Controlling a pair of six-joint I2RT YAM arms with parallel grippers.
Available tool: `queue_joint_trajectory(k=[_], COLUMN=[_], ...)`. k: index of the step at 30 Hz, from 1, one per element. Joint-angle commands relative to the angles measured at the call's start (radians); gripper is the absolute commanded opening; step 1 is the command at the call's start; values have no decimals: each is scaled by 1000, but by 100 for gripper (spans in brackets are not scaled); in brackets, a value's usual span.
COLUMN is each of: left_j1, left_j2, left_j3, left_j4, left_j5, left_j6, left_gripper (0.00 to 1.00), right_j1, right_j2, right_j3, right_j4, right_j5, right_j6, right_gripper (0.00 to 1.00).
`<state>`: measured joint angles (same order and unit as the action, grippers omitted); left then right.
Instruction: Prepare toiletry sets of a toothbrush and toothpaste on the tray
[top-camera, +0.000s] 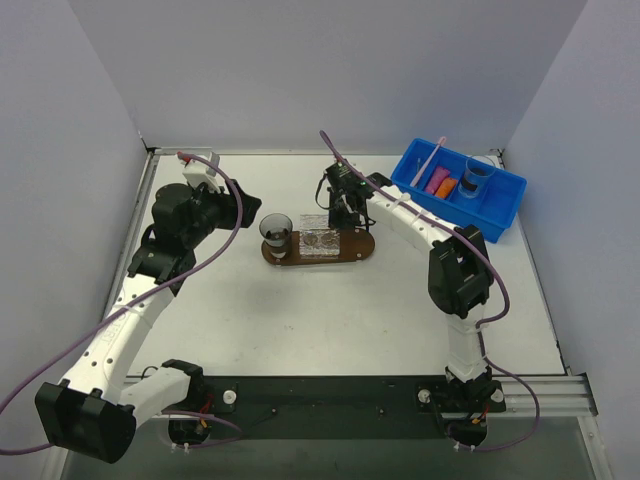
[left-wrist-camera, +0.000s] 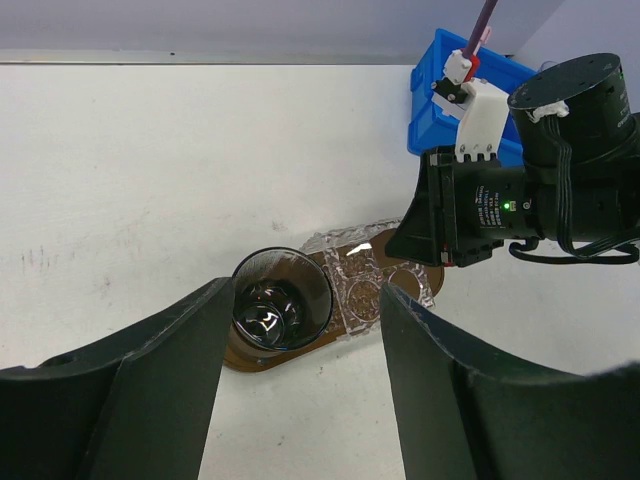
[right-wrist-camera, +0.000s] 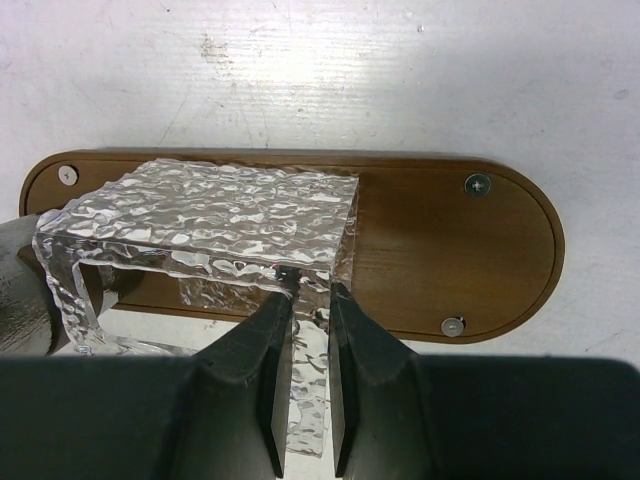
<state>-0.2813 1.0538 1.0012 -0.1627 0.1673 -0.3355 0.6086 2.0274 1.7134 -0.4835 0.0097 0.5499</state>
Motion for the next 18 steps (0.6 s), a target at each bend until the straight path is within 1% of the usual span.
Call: queue_joint_trajectory(k=[1, 8, 9, 18], left_j1=[5, 5, 7, 7], left_j2=[2, 5, 5, 8], left_j3=[50, 53, 51, 51], left_j4=[14, 14, 14, 11], left_j5=[6, 8, 8, 11], left_j6=[6, 6, 7, 3], left_gripper=[70, 70, 70, 70], right_j1=[0, -7, -12, -13], right_j2=[13, 40, 43, 70], right_j3=[61, 84, 91, 117], right_j4=[-46, -69, -76, -101], right_j5=[-1, -2, -28, -19], right_j6=[8, 1, -1, -10], right_gripper=[0, 0, 0, 0])
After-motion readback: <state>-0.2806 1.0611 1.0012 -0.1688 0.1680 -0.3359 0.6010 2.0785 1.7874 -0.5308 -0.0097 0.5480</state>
